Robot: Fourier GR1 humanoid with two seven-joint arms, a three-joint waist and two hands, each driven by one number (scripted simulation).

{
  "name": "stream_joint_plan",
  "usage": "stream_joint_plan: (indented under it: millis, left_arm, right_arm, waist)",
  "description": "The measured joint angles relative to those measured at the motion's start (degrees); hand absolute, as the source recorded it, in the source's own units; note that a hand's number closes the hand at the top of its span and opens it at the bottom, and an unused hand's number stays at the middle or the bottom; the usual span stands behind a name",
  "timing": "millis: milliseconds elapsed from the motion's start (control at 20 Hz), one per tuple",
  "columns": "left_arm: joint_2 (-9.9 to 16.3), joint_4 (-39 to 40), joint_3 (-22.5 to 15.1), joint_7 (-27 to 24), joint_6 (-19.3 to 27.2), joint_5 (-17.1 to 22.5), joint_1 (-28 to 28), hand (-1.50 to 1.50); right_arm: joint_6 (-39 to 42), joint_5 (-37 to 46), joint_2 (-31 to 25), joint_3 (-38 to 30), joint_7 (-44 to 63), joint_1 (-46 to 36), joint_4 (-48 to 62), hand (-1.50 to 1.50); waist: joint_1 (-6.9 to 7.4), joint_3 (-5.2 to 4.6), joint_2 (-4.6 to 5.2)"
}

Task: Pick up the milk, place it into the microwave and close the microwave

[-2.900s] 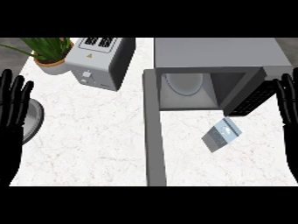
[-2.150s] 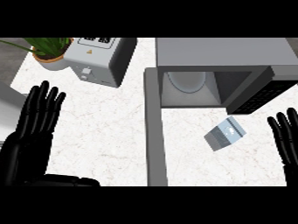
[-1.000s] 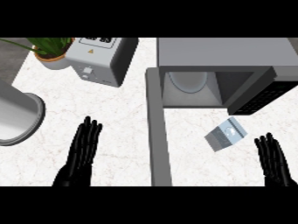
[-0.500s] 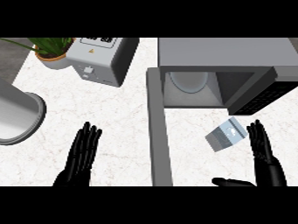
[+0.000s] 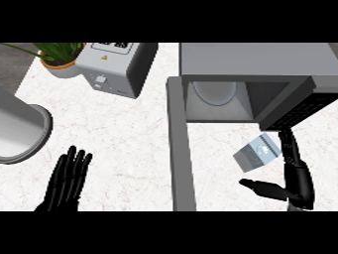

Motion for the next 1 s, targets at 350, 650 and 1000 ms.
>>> stream_joint_plan:
  millis: [350,650,1000]
  left_arm:
    - [2.31,0.51,4.41,-1.57,-3.66,3.91,1.02,-1.50]
    - [3.45,0.39,7.25,-1.79,-6.20,5.91,2.01,-1.50]
    - [3.76,-0.69,8.06,-3.14,-8.10,5.94,4.30,-1.50]
  right_arm:
    - [-2.15,-1.12,-1.01,-3.51,-6.80,-7.80,12.83,1.50]
    - [-5.63,-0.81,-2.88,-5.95,-12.09,-12.76,22.65,1.50]
    - [-9.11,0.57,-4.41,-7.27,-14.72,-18.13,33.83,1.50]
  waist:
    - [0.03,0.00,0.02]
    - [0.11,-0.13,-0.11]
    - [0.29,-0.23,-0.18]
